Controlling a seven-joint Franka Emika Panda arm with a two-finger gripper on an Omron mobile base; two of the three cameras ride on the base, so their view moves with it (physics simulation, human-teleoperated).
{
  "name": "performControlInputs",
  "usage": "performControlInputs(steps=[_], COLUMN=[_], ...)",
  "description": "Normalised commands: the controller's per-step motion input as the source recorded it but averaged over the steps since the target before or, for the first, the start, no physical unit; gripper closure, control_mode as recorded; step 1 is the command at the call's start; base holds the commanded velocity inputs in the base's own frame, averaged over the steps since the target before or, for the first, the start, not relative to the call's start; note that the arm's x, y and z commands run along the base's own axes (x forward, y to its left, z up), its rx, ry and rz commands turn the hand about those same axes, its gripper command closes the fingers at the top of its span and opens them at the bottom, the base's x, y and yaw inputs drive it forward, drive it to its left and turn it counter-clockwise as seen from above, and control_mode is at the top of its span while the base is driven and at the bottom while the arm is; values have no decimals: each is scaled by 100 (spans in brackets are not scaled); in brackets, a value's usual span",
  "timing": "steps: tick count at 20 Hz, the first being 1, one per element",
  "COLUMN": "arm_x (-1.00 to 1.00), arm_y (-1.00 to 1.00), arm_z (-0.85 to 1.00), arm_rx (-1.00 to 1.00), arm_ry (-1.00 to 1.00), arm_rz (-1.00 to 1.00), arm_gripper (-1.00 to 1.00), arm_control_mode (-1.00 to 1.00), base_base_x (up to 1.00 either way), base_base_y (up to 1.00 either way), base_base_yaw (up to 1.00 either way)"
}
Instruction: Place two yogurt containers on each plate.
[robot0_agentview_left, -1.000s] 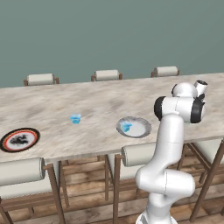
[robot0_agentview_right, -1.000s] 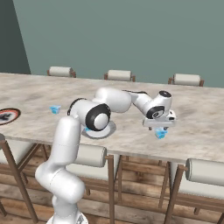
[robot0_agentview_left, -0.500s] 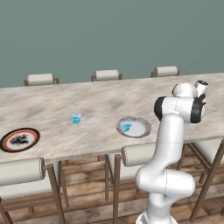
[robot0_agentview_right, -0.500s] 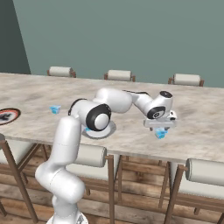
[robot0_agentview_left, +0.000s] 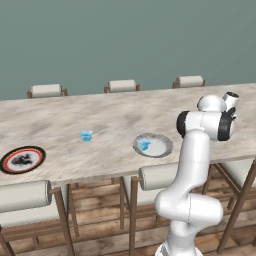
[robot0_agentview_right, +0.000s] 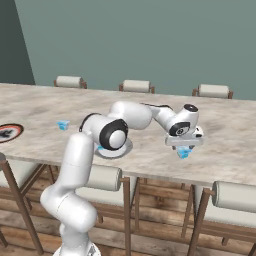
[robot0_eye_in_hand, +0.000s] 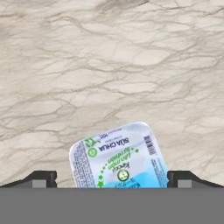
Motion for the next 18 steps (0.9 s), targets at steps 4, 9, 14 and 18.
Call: performControlInputs(steps=[4,9,14,18], arm_x=[10,17,0,-14], arm_y=[0,0,0,0], arm_z=[-21,-25,-2,8], arm_rx=[-1,-3,0,0], arm_ry=[0,5,1,-3], arm_rz=[3,5,5,2], arm_gripper=[-100,-100,-100,-100], arm_control_mode=[-100,-100,-100,-100], base_base_x=[0,0,0,0], base_base_y=[0,0,0,0], base_base_yaw=[0,0,0,0])
